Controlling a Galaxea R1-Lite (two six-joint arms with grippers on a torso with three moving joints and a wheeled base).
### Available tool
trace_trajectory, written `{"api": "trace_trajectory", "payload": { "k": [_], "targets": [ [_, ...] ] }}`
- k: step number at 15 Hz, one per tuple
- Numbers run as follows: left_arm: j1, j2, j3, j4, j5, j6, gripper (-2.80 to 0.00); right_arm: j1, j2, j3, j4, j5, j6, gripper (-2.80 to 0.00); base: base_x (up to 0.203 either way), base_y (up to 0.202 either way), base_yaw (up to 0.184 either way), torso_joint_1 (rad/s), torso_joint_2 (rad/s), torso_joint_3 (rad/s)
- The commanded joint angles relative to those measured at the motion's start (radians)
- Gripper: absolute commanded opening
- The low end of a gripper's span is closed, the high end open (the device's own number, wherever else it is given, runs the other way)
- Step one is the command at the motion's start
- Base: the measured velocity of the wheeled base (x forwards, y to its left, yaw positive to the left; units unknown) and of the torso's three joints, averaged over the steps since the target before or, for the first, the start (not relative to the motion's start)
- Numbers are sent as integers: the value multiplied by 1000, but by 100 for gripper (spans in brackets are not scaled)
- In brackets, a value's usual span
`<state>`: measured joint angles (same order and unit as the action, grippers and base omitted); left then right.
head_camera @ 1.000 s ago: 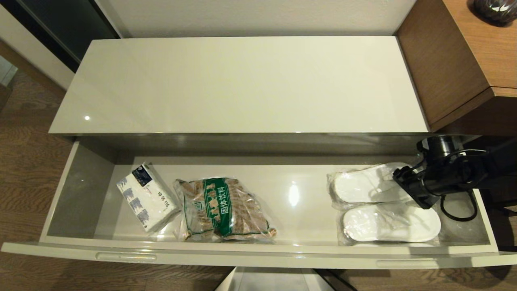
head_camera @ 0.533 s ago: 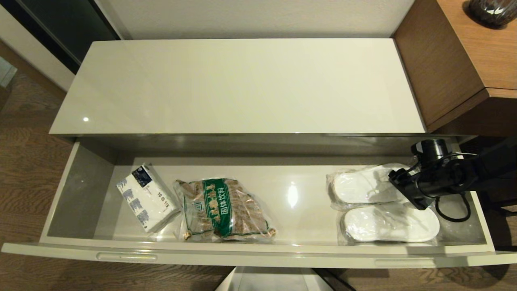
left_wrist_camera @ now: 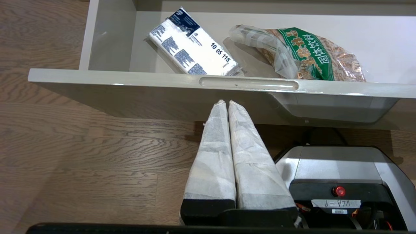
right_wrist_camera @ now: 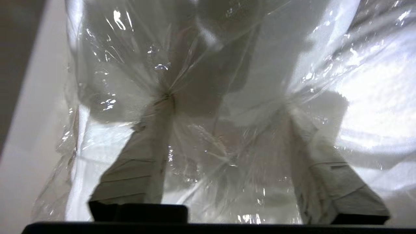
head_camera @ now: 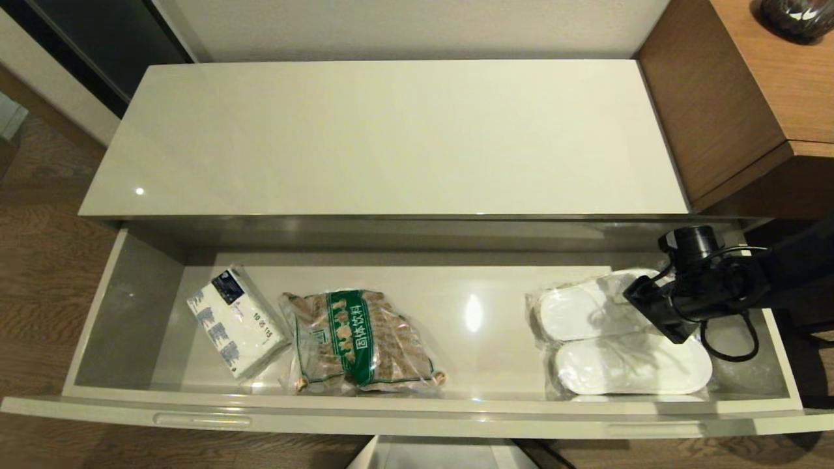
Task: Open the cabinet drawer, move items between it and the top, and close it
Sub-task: Take out the disposable slippers from the drawer
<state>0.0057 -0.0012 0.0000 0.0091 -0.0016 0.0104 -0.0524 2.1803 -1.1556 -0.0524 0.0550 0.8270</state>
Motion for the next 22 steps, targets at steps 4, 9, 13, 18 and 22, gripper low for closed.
{"api": "trace_trajectory", "payload": {
  "k": [4, 9, 13, 18, 22],
  "targets": [
    [0, 0, 0, 0, 0, 0, -280, 9, -287, -1, 141, 80, 12, -280, 0, 0, 0, 0, 0, 0],
    [0, 0, 0, 0, 0, 0, -280, 48, -525, -208, 467, 137, 57, -280, 0, 0, 0, 0, 0, 0],
    [0, 0, 0, 0, 0, 0, -280, 57, -629, -385, 702, 163, 64, -280, 0, 0, 0, 0, 0, 0],
    [0, 0, 0, 0, 0, 0, -280, 54, -605, -207, 639, 162, 60, -280, 0, 0, 0, 0, 0, 0],
    [0, 0, 0, 0, 0, 0, -280, 32, -458, -139, 451, 154, 53, 0, 0, 0, 0, 0, 0, 0]
  ]
}}
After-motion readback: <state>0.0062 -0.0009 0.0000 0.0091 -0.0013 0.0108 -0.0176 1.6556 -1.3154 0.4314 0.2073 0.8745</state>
